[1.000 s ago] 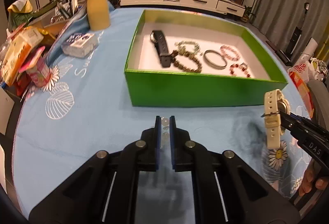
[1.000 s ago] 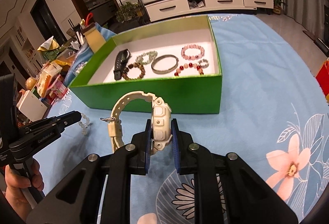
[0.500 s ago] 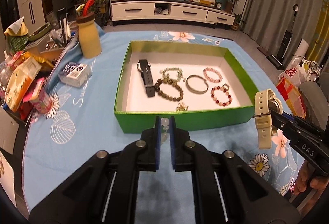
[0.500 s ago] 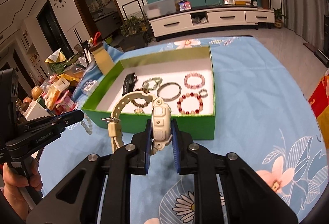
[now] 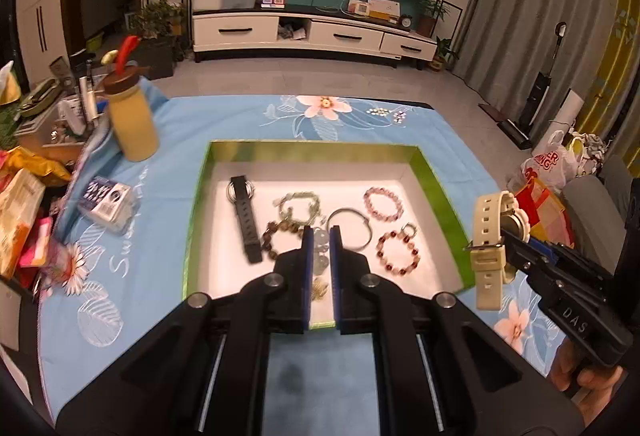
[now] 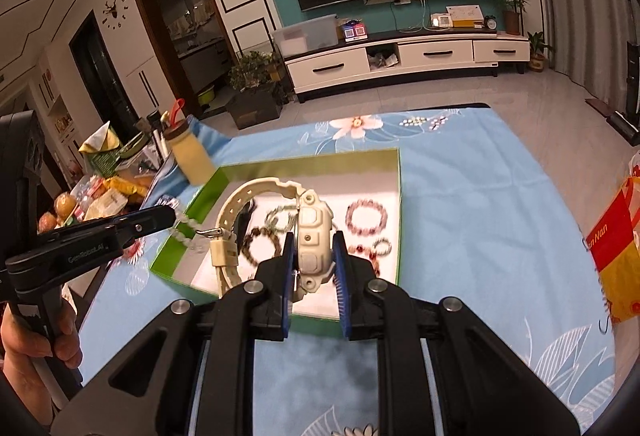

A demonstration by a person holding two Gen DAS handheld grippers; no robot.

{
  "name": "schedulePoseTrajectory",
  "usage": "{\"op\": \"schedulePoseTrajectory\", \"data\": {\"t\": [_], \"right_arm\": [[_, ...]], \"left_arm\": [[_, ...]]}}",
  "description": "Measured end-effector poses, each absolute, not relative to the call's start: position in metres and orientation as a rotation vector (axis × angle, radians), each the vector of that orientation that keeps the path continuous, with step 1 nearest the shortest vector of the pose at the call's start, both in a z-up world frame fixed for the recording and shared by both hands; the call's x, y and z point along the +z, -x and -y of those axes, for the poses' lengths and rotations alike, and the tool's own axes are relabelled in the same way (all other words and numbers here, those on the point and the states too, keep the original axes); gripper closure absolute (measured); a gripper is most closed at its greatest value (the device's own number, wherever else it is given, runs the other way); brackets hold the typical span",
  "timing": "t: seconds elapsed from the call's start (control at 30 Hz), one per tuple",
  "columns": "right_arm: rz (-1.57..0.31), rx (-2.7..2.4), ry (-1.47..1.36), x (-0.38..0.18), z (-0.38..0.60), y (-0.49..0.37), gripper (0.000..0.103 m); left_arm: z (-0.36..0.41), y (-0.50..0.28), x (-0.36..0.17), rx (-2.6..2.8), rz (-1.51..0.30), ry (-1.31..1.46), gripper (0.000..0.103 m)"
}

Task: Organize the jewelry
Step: 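Carry the watch and crystal bracelet over the green box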

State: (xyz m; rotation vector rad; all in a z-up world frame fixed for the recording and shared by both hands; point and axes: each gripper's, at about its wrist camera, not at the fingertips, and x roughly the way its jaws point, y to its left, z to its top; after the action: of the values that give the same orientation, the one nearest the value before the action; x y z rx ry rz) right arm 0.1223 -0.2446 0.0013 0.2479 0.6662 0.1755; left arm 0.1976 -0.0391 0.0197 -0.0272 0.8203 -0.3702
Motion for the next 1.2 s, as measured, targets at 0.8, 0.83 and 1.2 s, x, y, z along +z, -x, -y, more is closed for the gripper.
{"op": "schedulePoseTrajectory", "data": {"t": [0.8, 0.83, 1.2], "right_arm": [[-0.894, 0.092, -0.206, -0.05, 0.251, -0.215, 0.085], [-0.906, 0.09, -0.205, -0.052, 0.252, -0.217, 0.085], [-0.971, 0.089, -0.167, -0.06, 0.247, -0.225, 0.085]], "left_arm": [[0.094, -0.273, -0.061, -0.375, -1.086, -0.033, 0.096], [0.094, -0.274, -0.064, -0.373, -1.095, -0.035, 0.096], [0.098, -0.277, -0.076, -0.365, -1.132, -0.063, 0.096]]}}
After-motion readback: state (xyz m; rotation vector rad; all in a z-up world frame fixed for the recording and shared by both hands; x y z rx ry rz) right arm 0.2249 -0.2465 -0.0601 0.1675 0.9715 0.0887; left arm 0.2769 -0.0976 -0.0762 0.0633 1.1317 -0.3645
